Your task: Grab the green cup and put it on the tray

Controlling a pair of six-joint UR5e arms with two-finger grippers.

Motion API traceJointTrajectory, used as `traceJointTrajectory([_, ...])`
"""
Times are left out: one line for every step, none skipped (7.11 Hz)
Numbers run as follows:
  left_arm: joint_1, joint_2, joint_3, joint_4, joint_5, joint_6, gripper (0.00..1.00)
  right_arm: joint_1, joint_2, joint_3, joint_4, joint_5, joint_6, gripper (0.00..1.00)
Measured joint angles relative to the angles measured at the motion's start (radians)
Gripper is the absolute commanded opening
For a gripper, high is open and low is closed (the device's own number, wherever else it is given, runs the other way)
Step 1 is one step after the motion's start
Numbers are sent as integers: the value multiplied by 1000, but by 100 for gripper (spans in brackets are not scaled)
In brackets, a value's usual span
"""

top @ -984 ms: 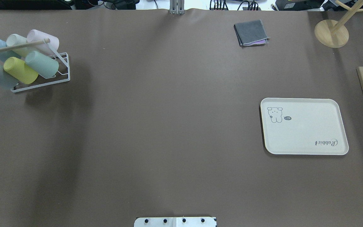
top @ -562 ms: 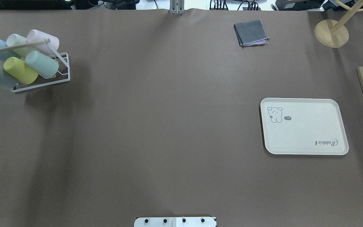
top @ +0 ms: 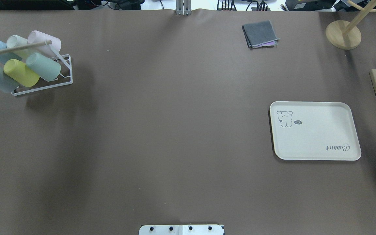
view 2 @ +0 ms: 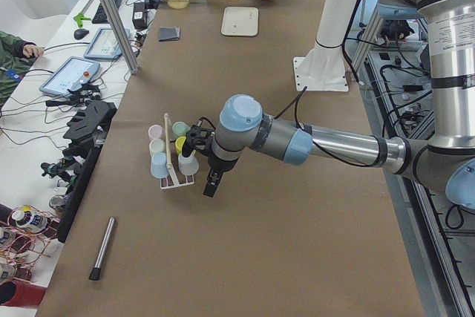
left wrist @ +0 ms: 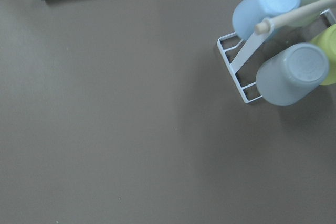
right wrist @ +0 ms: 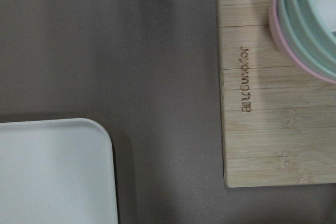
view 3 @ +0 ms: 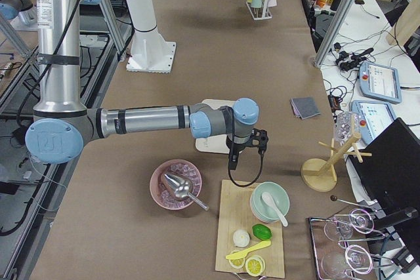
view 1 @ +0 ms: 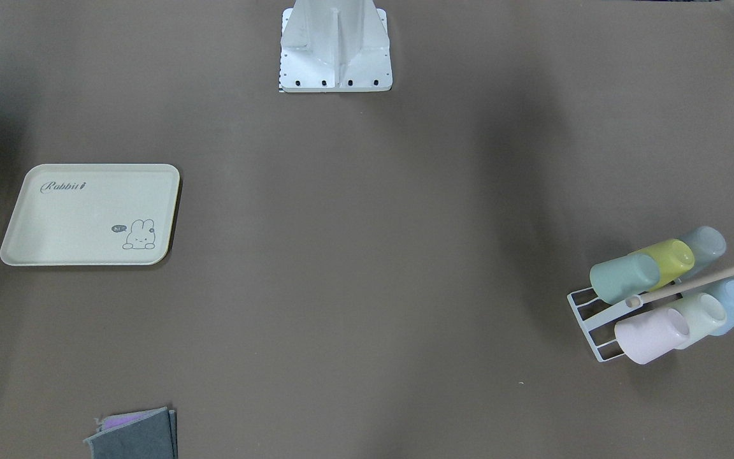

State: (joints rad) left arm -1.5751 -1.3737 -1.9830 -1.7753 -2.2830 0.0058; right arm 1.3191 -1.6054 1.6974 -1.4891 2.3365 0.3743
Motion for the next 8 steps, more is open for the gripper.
traceJointTrajectory([68,-2,-52,0,70,21,98,-44,7,-2,4,-11,18,100])
traceJointTrajectory([148,-6,-101,1,149,32,98,-95,11,-9,24,-16,73,100])
traceJointTrajectory([215,-9,-144,3,227,36,99,-151,13,-32,79,-23,149,100])
traceJointTrajectory([282,-14,-181,4,315,40,98,-192,16,-71,148,-31,198,100])
traceJointTrajectory([358,-22,-214,12,415,53,98,-222,19,-101,192,-39,218,100])
traceJointTrajectory([418,-47,-235,44,495,87,99,-248,22,-112,209,-45,229,97])
traceJointTrajectory([462,-111,-247,118,556,148,98,-264,26,-117,215,-50,238,85])
traceJointTrajectory([507,-200,-253,232,615,225,99,-273,28,-117,217,-52,242,69])
